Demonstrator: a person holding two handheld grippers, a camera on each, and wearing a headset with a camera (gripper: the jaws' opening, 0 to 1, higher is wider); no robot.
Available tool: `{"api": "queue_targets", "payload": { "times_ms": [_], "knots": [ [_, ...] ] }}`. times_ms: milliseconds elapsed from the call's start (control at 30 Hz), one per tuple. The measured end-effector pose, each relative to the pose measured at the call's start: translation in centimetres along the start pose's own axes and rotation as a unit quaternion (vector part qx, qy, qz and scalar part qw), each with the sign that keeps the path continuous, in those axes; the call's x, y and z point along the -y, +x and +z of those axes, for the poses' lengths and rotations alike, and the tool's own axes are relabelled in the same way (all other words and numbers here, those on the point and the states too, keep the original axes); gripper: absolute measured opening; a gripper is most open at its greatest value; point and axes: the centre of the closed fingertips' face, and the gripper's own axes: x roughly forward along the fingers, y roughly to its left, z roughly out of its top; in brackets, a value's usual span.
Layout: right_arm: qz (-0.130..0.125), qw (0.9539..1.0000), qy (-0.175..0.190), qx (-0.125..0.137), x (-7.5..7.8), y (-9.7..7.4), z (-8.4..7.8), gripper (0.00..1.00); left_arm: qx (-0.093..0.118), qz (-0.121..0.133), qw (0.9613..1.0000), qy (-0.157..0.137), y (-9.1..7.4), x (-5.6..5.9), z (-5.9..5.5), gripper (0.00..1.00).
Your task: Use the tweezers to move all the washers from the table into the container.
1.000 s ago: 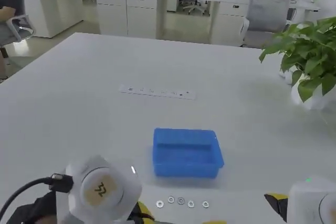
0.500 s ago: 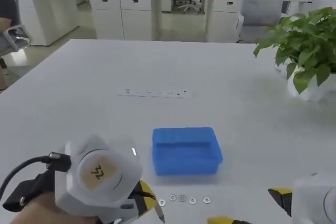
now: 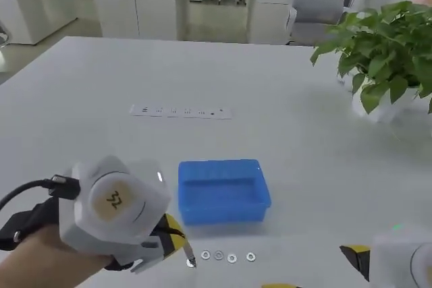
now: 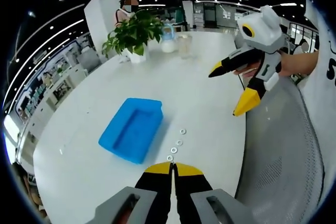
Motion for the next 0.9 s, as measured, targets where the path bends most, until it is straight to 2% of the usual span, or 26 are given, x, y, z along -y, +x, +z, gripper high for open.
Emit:
{"api": "queue_targets", "payload": {
  "times_ms": [167, 233, 367, 500, 667, 800, 867, 900],
  "knots": [
    [0.012, 0.9998, -0.013, -0.009, -1.0, 0.8, 0.2, 0.82, 0.000, -0.012, 0.9999, -0.009, 0.4, 0.1, -0.4, 0.00],
    [0.019, 0.9995, -0.019, -0.013, -1.5, 1.2, 0.2, 0.82, 0.006, -0.008, 0.9999, -0.010, 0.5, -0.1, -0.3, 0.00],
    [0.034, 0.9987, -0.033, -0.018, -2.4, 1.9, 0.5, 0.82, -0.001, -0.004, 1.0000, -0.007, 0.3, -0.4, -0.5, 0.00],
    [0.066, 0.9961, -0.054, -0.025, -3.8, 3.1, 0.9, 0.81, -0.005, -0.004, 1.0000, -0.007, 0.1, -0.4, -0.8, 0.00],
    [0.108, 0.9897, -0.089, -0.030, -6.1, 5.0, 1.9, 0.80, -0.010, -0.002, 0.9999, -0.006, -0.1, -0.4, -1.2, 0.00],
    [0.133, 0.9846, -0.111, -0.027, -8.0, 5.9, 2.9, 0.80, -0.012, -0.007, 0.9999, -0.007, -0.3, -0.4, -1.3, 0.00],
    [0.154, 0.9793, -0.127, -0.032, -9.2, 6.4, 3.0, 0.80, -0.015, -0.012, 0.9998, -0.007, -0.3, -0.3, -1.4, 0.00],
    [0.171, 0.9751, -0.137, -0.036, -9.8, 6.6, 2.9, 0.79, -0.017, -0.014, 0.9997, -0.005, -0.3, -0.4, -1.3, 0.00]
  ]
}}
